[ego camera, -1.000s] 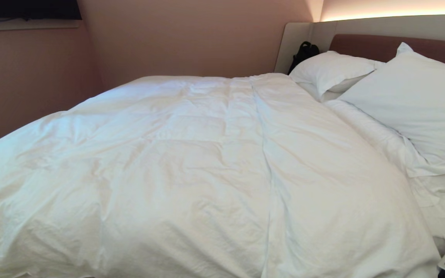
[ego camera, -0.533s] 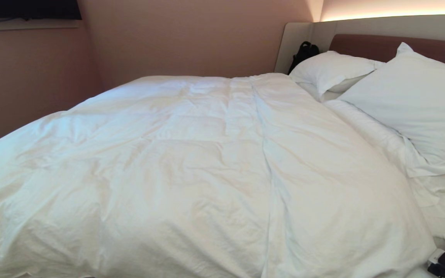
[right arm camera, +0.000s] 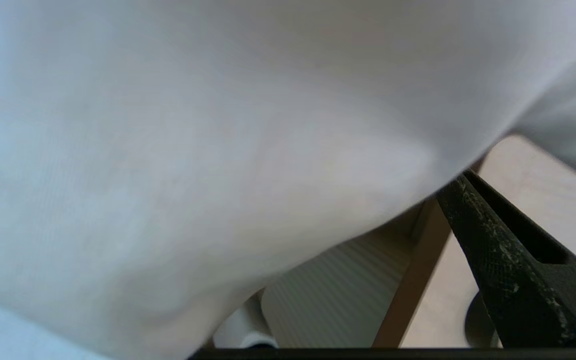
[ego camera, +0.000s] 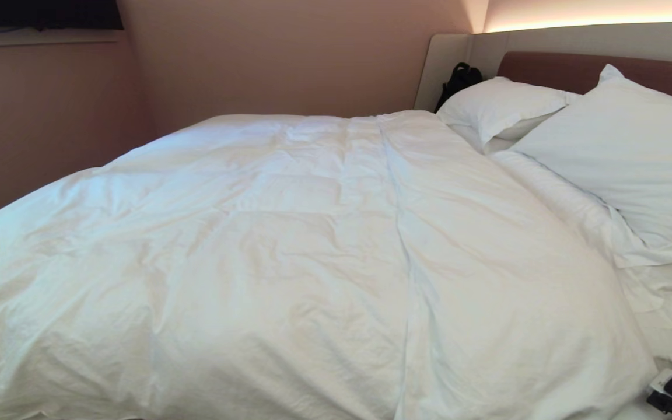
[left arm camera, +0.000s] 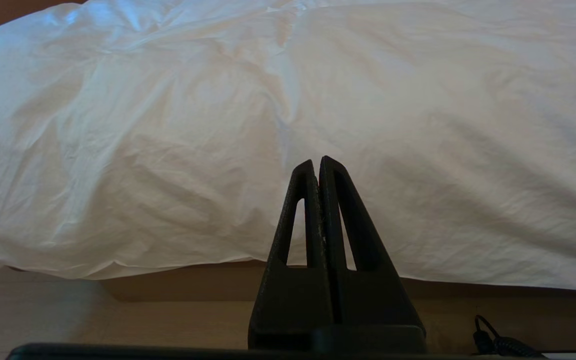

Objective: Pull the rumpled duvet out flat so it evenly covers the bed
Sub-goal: Flatten the corners of the folded blanket

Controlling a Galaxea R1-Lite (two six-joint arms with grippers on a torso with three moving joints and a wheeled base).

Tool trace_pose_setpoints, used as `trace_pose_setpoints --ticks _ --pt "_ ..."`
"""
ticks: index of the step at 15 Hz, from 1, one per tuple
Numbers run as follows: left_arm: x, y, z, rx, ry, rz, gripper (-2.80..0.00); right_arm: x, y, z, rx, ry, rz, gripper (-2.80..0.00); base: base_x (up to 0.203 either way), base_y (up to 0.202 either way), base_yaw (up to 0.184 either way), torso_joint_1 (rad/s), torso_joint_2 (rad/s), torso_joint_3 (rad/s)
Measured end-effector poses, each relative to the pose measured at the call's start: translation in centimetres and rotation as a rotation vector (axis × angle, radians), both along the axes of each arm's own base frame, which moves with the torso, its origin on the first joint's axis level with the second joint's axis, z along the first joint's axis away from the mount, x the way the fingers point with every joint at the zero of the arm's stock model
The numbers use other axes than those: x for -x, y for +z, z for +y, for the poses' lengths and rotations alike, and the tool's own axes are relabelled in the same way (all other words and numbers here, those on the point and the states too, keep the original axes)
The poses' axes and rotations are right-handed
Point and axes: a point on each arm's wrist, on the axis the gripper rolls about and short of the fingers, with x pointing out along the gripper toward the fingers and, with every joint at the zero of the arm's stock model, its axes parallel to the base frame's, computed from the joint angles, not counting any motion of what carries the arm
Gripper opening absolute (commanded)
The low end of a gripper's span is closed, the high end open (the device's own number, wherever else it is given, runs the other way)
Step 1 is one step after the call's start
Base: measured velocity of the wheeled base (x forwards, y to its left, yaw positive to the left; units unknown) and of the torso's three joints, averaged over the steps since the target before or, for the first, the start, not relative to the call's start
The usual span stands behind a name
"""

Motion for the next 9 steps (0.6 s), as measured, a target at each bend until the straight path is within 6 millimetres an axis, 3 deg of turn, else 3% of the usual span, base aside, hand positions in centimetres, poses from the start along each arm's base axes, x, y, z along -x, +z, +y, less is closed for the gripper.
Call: trace_pose_setpoints --ticks 9 --pt "0.00 0.00 0.00 0.000 0.000 0.000 -2.80 -0.44 0.32 0.00 -0.068 0.036 -0.085 0.00 0.000 0.000 0.000 0.000 0.00 0.000"
